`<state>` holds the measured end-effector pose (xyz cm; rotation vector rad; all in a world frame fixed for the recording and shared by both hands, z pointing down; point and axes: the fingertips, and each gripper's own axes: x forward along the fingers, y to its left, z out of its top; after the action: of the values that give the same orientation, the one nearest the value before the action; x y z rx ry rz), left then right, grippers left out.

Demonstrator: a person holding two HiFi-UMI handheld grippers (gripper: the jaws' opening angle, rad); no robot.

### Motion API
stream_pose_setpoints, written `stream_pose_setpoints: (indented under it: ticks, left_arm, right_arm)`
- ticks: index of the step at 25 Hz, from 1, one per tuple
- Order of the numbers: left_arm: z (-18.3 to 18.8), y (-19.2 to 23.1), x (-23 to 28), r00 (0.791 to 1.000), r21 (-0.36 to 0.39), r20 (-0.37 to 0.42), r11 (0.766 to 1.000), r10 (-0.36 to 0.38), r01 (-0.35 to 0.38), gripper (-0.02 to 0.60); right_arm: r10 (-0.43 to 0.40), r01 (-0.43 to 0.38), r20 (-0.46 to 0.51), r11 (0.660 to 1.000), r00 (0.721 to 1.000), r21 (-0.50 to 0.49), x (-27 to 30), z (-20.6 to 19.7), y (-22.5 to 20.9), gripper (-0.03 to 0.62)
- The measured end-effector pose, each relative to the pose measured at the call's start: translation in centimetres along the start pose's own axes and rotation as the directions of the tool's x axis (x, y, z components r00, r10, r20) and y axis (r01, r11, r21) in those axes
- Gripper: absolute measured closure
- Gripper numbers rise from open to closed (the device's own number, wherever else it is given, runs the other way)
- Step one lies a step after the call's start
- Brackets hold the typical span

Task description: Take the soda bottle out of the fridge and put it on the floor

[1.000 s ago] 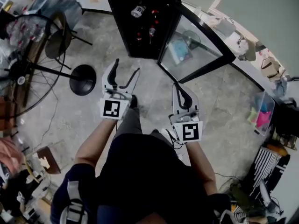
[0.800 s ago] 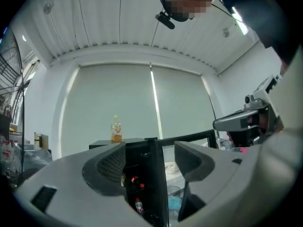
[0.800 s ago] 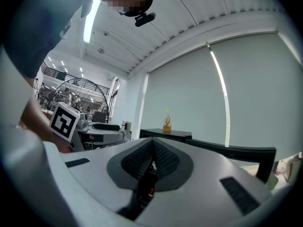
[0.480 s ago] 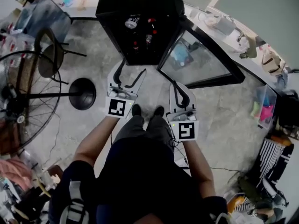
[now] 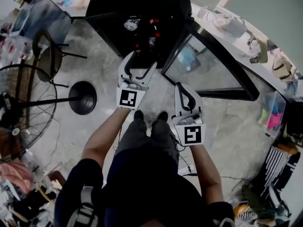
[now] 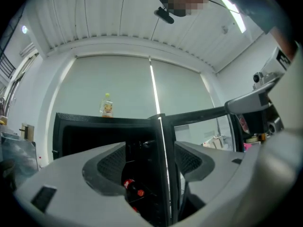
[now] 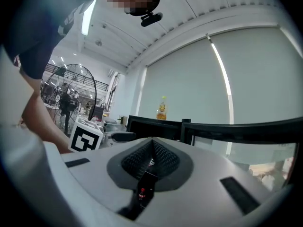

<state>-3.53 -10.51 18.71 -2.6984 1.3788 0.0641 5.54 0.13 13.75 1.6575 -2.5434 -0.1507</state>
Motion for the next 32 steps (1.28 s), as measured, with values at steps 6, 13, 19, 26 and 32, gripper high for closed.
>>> stream_pose_setpoints:
  ticks: [6,13,19,26,32]
  left_arm:
    - [-5.7,1.3,4.2,1.0,-0.002,0.014,1.0,-0.007,0.007,0.265]
    - [-11.2,2.7,8.1,1.0,-0.027,0.005,0.999,-0.019,0.019,0.265]
    - [-14.5,4.0,11.1,1.0,-0.036,0.0,0.999,-0.005,0.005,0.265]
    - [-18.8,5.4,14.1,0.999,-0.058,-0.044,0.998,0.032,-0.035,0.265]
    - [-22.2,6.3,17.1,0.991,-0.069,-0.121,0.996,0.051,-0.06,0.265]
  right_arm:
    - [-0.013,0.013,0.008,1.0,1.0,0.0,2.2,-4.0,-0.4,0.577]
    - [-0.025,0.026,0.008,1.0,1.0,-0.006,4.4,-8.2,-0.5,0.577]
    - [-0.029,0.03,0.026,0.999,0.999,-0.013,6.3,-10.9,-0.6,0.577]
    - [-0.044,0.044,0.026,0.999,0.999,-0.003,7.0,-14.1,-0.4,0.577]
    - [-0.04,0.04,0.021,0.999,0.999,0.002,7.5,-16.3,-0.3,0.577]
